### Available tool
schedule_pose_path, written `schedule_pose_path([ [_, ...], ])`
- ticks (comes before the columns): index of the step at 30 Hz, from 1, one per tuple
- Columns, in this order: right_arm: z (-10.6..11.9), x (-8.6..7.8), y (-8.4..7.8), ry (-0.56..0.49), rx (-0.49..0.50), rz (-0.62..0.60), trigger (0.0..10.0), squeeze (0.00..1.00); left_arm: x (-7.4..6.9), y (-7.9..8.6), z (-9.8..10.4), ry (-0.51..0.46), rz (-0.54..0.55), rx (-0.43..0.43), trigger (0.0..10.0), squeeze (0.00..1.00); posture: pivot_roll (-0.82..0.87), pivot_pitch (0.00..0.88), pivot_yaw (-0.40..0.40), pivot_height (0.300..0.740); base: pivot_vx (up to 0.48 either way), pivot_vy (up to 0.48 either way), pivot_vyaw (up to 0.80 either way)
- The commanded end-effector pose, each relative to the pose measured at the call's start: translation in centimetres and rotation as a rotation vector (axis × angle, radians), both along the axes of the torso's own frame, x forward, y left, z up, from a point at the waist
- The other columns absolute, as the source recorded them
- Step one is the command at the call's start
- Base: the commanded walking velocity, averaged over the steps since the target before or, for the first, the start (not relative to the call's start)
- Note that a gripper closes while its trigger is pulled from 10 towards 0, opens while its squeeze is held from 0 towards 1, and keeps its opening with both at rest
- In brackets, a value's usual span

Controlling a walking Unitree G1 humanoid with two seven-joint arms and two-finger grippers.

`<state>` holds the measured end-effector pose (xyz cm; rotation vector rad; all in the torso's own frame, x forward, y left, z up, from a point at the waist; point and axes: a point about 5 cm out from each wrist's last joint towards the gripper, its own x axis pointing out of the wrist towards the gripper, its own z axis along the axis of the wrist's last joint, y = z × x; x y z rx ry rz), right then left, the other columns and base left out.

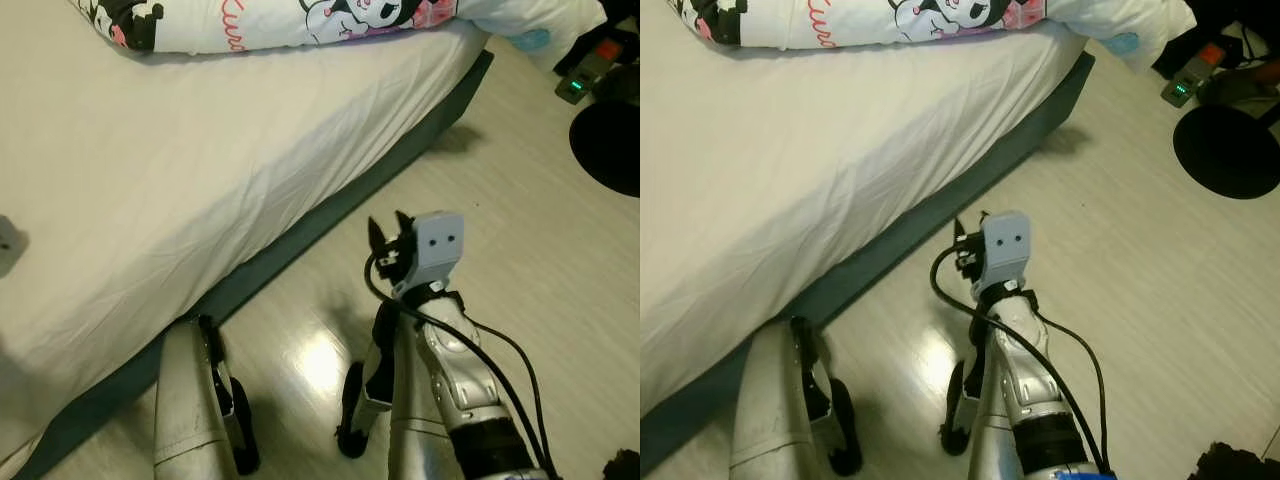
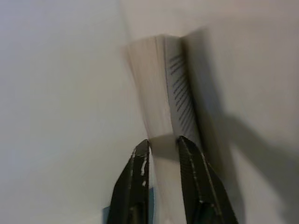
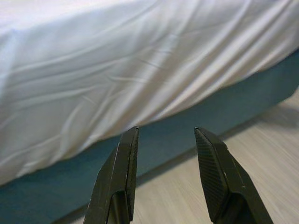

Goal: Clean up the room

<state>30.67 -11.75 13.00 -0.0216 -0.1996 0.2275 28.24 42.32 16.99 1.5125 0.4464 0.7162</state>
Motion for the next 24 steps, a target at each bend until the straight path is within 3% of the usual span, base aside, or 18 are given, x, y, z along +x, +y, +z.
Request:
schedule_pose_path([
  [1,-0.7,-0.4,-0.3,0.021,0.006,-0.010,10.0,0.00,-0.5,0.4,-0.4,0.007,0.026,-0.013,10.0,1.00,-0.04,0.321,0.062,0.532,0.000,0.000,0.00],
  [7,-0.6,-0.3,-0.4,0.018,0.005,-0.014,10.0,0.00,0.1,-0.8,-1.5,0.028,-0.007,-0.024,10.0,1.00,-0.04,0.317,0.066,0.532,0.000,0.000,0.00],
  [8,-0.6,-0.3,-0.4,0.017,0.005,-0.016,10.0,0.00,0.2,-1.2,-2.0,0.045,-0.025,-0.032,10.0,0.42,-0.04,0.315,0.067,0.532,0.000,0.000,0.00],
  [9,-0.6,-0.3,-0.4,0.017,0.005,-0.016,10.0,0.00,0.2,-1.2,-2.0,0.045,-0.025,-0.032,10.0,0.42,-0.04,0.315,0.067,0.532,0.000,0.000,0.00],
  [10,-0.6,-0.3,-0.5,0.016,0.005,-0.017,10.0,0.00,0.4,-1.6,-2.4,0.061,-0.051,-0.034,10.0,0.00,-0.04,0.315,0.067,0.532,0.000,0.000,0.00],
  [14,-0.6,-0.3,-0.6,0.016,0.005,-0.020,10.0,0.00,0.5,-2.8,-3.5,0.098,-0.170,-0.027,10.0,0.00,-0.03,0.315,0.072,0.532,0.000,0.000,0.00],
  [15,-0.6,-0.4,-0.7,0.016,0.005,-0.022,10.0,0.00,0.6,-3.7,-3.7,0.083,-0.250,-0.037,10.0,0.00,-0.02,0.314,0.070,0.532,0.000,0.000,0.00],
  [17,-0.6,-0.4,-0.7,0.016,0.005,-0.022,10.0,0.00,0.6,-3.7,-3.7,0.083,-0.250,-0.037,10.0,0.00,-0.02,0.314,0.070,0.532,0.000,0.000,0.00],
  [18,-0.6,-0.4,-0.8,0.017,0.006,-0.023,10.0,0.00,0.8,-5.0,-3.6,0.013,-0.333,-0.111,10.0,0.00,-0.02,0.312,0.063,0.532,0.000,0.000,0.00],
  [19,-0.5,-0.5,-0.9,0.012,0.008,-0.022,10.0,0.00,1.3,-7.2,-2.8,-0.113,-0.440,-0.250,10.0,0.00,-0.01,0.305,0.055,0.532,0.000,0.000,0.00],
  [20,-0.5,-0.5,-0.9,0.012,0.008,-0.022,10.0,0.00,1.3,-7.2,-2.8,-0.113,-0.440,-0.250,10.0,0.00,-0.01,0.305,0.055,0.532,0.000,0.000,0.00],
  [21,-0.4,-0.5,-1.0,0.007,0.010,-0.022,10.0,0.00,1.5,-8.9,-1.9,-0.218,-0.522,-0.365,10.0,0.00,0.00,0.301,0.051,0.532,0.000,0.000,0.00],
  [22,0.1,-0.5,-1.1,-0.009,0.017,-0.022,10.0,0.00,2.1,-12.1,0.2,-0.375,-0.639,-0.533,10.0,0.00,0.00,0.287,0.039,0.532,0.000,0.000,0.00],
  [24,0.1,-0.5,-1.1,-0.009,0.017,-0.022,10.0,0.00,2.1,-12.1,0.2,-0.375,-0.639,-0.533,10.0,0.00,0.00,0.287,0.039,0.532,0.000,0.000,0.00],
])
